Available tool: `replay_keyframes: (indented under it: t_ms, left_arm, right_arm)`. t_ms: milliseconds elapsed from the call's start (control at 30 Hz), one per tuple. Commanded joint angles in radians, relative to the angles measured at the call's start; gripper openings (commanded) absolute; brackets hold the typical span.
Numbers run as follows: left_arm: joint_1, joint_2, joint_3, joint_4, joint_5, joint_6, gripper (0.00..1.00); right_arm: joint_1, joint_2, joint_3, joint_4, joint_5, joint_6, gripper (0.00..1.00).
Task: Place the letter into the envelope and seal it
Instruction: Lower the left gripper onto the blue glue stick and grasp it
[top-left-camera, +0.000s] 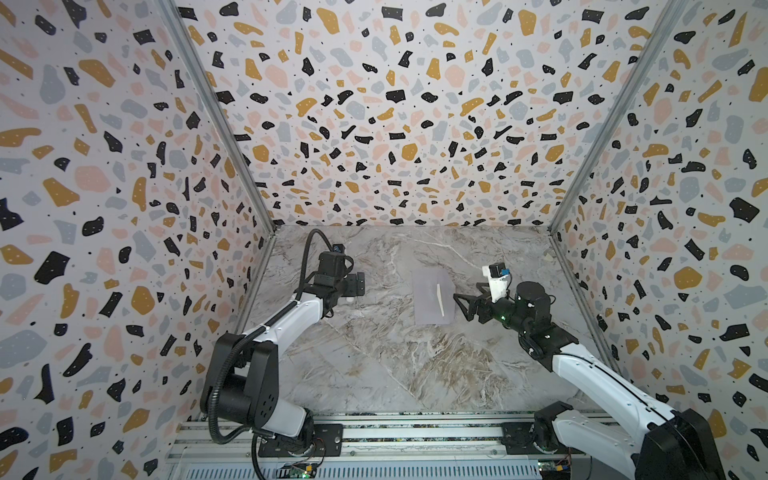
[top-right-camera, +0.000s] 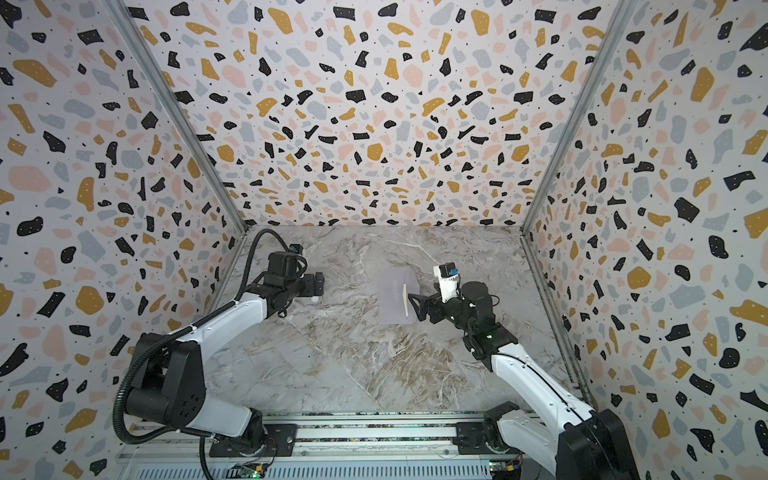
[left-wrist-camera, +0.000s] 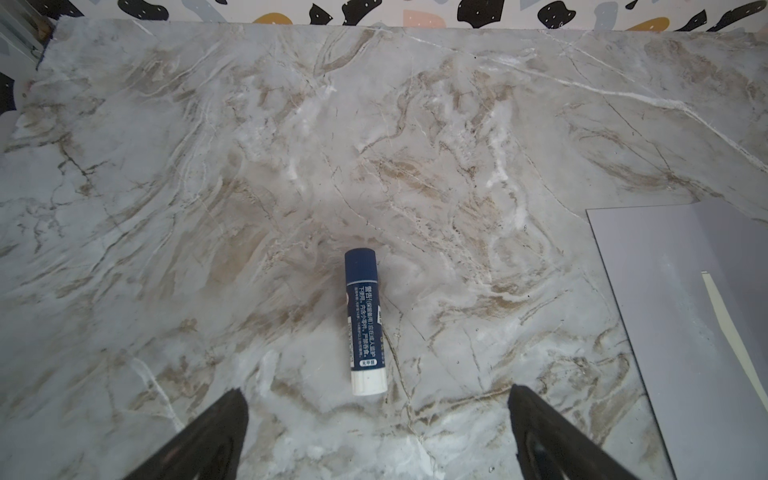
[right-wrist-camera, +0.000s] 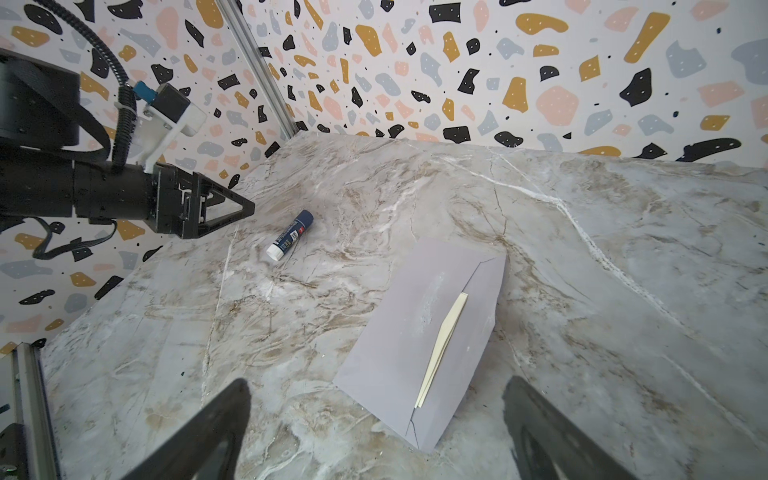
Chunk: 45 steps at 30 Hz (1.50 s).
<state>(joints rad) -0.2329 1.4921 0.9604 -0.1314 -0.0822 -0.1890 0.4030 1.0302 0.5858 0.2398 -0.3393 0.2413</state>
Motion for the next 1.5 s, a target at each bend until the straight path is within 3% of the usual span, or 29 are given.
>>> replay_keyframes:
  t_ms: [0, 167, 467, 767, 1233, 1467]
  left_arm:
    - [0.022, 0.014, 0.072, -0.041, 0.026, 0.018, 0.96]
    - [0.046, 0.083, 0.161, -0.128, 0.05, 0.036, 0.9]
    - [0.046, 0.245, 0.235, -0.162, 0.096, 0.042, 0.68]
    - [0.043, 0.334, 0.242, -0.151, 0.071, 0.011, 0.55]
    - [0.026, 0.432, 0.276, -0.133, 0.046, 0.01, 0.43]
    - [0.024, 0.468, 0.281, -0.125, 0.03, 0.011, 0.31]
  right_arm:
    - [-0.005, -0.047, 0.001, 0.032, -0.03, 0.023, 0.96]
    - [-0.004, -0.076, -0.014, 0.05, -0.027, 0.041, 0.96]
    - [-0.004, -0.056, -0.009, 0.052, -0.033, 0.041, 0.96]
    - [-0.004, -0.002, 0.001, 0.077, -0.048, 0.04, 0.96]
    - [-0.004, 0.024, 0.01, 0.087, -0.061, 0.028, 0.96]
    - [-0.004, 0.024, 0.011, 0.083, -0.06, 0.023, 0.96]
